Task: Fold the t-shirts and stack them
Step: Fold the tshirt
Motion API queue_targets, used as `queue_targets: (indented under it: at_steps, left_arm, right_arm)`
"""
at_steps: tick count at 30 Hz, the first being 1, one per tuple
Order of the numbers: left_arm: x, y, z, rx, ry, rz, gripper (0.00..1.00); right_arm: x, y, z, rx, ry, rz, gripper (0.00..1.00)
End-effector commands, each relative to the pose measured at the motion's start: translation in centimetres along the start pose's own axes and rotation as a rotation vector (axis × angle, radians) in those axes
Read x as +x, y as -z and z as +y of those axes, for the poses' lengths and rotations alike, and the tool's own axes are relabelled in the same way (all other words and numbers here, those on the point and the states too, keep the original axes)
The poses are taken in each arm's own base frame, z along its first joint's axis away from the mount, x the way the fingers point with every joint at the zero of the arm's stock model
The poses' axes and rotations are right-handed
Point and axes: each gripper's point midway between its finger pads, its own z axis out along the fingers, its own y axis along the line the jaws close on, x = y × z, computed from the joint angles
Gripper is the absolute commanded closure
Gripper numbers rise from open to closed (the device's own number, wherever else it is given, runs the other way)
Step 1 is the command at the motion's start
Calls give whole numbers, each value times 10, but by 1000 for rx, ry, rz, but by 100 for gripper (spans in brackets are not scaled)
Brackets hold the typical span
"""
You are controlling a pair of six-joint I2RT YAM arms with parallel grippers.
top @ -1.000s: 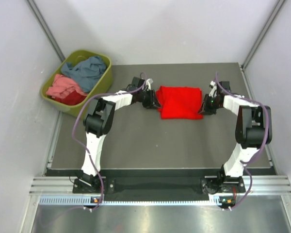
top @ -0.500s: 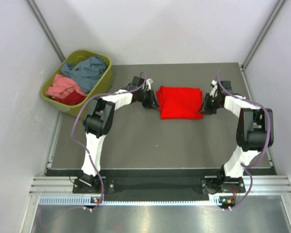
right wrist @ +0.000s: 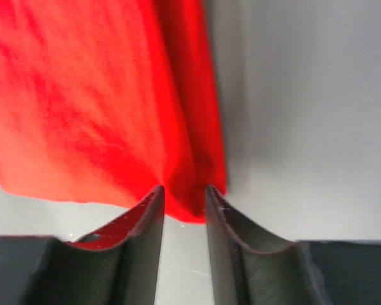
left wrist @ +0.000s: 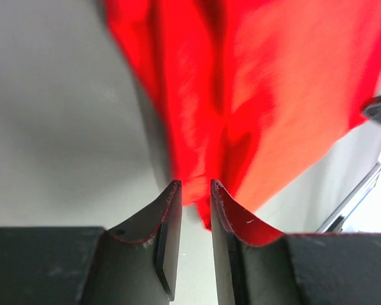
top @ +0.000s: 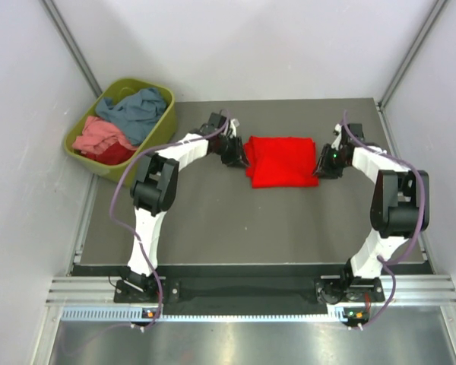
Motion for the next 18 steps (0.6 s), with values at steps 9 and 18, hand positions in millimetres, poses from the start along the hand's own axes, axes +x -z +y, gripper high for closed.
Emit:
queue_targets:
  at_steps: [9,18]
  left_arm:
    - [-88,15,-77,248,-94,-198,74]
    - [-125,-23,-65,288,-158,-283,74]
  right_arm:
    - [-72,37,46,-97,91,-167,93]
    - [-131,-6,69,-214,186,-193,93]
